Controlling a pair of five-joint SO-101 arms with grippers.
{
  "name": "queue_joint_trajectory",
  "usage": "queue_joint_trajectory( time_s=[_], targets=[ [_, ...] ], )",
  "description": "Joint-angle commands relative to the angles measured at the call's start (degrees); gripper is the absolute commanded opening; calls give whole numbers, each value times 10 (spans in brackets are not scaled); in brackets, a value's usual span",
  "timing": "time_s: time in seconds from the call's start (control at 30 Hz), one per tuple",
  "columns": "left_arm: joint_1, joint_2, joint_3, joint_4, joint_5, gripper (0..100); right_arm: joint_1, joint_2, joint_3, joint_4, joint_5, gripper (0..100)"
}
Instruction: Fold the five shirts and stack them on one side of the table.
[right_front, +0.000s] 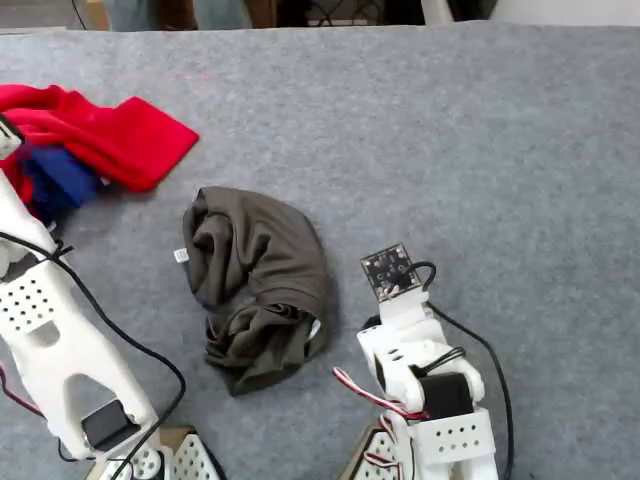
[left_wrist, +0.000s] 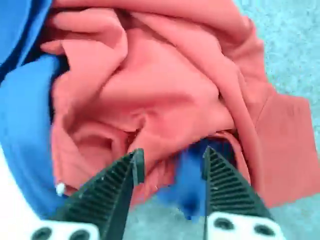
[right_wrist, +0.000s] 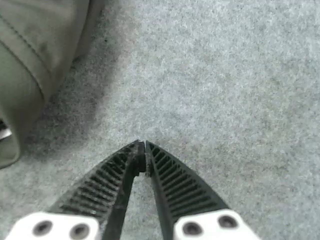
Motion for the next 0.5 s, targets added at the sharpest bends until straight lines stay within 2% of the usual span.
queue_joint_trajectory(
  time_s=[0.0,0.27,0.47],
  targets=[
    [29,-59,43,3,9,223,4,-3,-1,1,-2,15],
    [107,-136,225,1,9,223,4,-3,-1,1,-2,15],
    [151,-151,281,0,10,223,4,-3,-1,1,-2,15]
  ],
)
